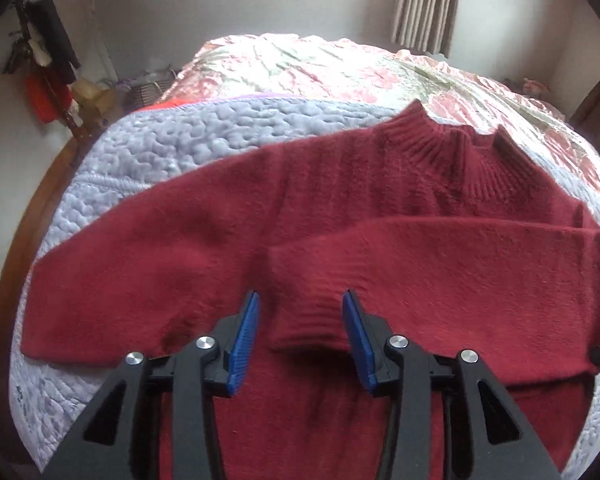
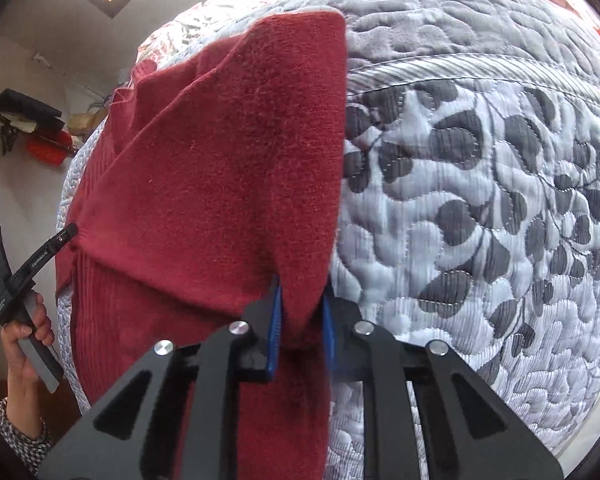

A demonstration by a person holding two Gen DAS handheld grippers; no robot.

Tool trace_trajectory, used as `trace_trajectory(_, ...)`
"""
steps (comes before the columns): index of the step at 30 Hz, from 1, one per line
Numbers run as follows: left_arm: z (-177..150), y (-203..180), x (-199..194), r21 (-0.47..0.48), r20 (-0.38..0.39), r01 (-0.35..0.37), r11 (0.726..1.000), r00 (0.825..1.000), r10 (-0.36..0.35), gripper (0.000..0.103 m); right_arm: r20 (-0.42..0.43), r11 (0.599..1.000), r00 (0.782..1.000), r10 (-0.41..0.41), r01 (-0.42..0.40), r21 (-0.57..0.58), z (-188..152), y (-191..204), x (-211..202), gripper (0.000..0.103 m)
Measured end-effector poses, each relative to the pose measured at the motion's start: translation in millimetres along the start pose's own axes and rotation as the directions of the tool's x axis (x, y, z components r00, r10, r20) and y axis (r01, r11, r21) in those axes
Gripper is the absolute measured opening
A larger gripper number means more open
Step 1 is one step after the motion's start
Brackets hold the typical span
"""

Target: Fold small clothes

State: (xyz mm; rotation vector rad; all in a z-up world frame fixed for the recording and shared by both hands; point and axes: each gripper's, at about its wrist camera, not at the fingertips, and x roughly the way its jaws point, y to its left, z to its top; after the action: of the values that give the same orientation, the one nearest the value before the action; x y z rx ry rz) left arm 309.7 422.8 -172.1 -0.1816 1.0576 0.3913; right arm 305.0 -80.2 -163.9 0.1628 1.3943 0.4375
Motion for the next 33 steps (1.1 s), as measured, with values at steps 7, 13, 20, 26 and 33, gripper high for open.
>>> trace_trajectory(7,2.7,36.0,-11.6,-0.061,0.025,-0.044,0.997,0.999,0.046,0.049,0.026,0.996,0.997,-0.074,0.075,-0.055,-3.0,14.0,-15.7,0.033)
trace_trajectory(13,2.7,-8.0,-13.5,-0.008,0.002,0.073,0.997,0.997,-0.073,0.059,0.104,0.992,0.994,-0.036,0.048,-0.115,3.0,45.8,-32.5,0.033)
trace_trajectory(20,-14.8,-34.1,43.4,0.048,-0.123,0.056,0.997,0.991,-0.05,0.062,0.031,0.997,0.998,-0.057,0.058,-0.042,2.4,35.9,14.1,0.031)
trace_trajectory(26,-13.2,-19.8,47.6,-0.005,-0.14,0.091,0.996,0.986,-0.091,0.071,0.026,0.996,0.996,-0.087,0.088,-0.027,3.1,43.4,16.5,0.033)
trace_trajectory(33,-15.8,50.0,-2.7,-0.043,-0.095,0.113,0.993,0.989,-0.117,0.075,0.089,0.984,0.991,-0.095,0.107,-0.139,1.9,132.6,-0.2,0.056)
